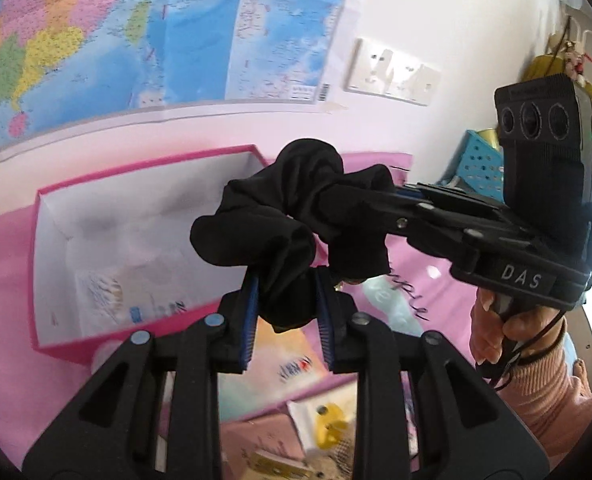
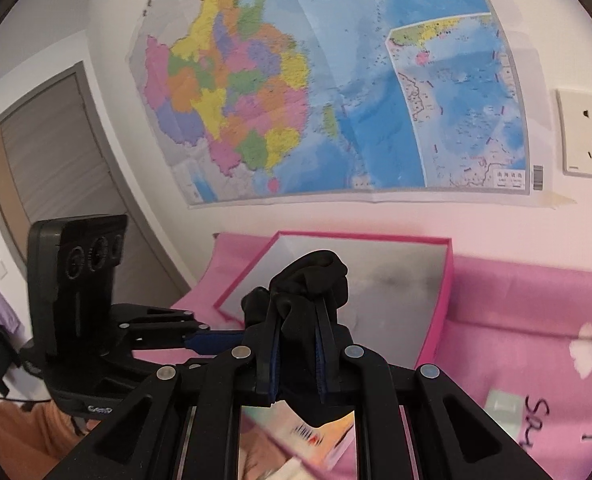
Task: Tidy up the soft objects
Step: 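Lower the black scrunchie into the pink box and open the right gripper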
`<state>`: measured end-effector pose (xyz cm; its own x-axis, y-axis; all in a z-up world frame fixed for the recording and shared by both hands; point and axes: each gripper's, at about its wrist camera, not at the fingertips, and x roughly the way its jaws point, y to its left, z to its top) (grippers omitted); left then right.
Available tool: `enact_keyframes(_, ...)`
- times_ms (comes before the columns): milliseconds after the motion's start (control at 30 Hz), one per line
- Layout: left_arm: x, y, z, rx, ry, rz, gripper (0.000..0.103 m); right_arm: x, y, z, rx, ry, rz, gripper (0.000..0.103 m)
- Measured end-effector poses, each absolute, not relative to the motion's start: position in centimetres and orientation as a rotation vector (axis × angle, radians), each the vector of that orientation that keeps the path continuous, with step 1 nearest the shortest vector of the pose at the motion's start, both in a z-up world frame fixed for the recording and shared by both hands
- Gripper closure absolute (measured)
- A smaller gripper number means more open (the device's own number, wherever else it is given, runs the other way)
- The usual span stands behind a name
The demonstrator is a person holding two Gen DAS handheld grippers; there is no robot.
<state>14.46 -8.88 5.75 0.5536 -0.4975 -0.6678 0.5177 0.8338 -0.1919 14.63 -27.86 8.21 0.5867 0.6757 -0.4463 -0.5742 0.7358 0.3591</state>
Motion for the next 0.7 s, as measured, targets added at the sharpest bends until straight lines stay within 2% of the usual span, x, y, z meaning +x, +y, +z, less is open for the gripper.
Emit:
enact_keyframes(400, 19.4, -9.7, 3.0, 0.055, 0.89, -0.507, 0.074, 21.0, -26.4, 5.2, 0.191, 0.696, 0.659, 0.089)
enact_keyframes(433, 19.6, -9.7, 2.8, 0.059, 0.898, -0.497, 0.07, 21.4, -26.4, 4.8, 0.192, 0.709, 0.648, 0.086)
enact_keyframes(467, 19.8, -9.7, 2.6, 0.065, 0.909, -0.482, 0.058, 21.7, -26.4, 4.4, 0.196, 0.725, 0.638, 0.08)
enact_keyframes(500, 19.8, -9.7, 2.5, 0.066, 0.916, -0.467, 0.053, 22.1, -26.4, 3.9, 0.196, 0.746, 0.618, 0.076)
enact_keyframes(533, 19.8, -9.5, 2.4, 0.065, 0.913, -0.449, 0.051, 22.4, -26.4, 3.7, 0.194, 0.759, 0.59, 0.067)
enact_keyframes(567, 19.7, -9.4, 2.4, 0.069, 0.906, -0.441, 0.051, 22.6, -26.6, 3.4, 0.202, 0.774, 0.549, 0.064)
enact_keyframes(700, 18.7, -8.8, 2.8, 0.067, 0.878, -0.454, 0.05, 21.9, -27.8, 3.5, 0.217, 0.763, 0.495, 0.058)
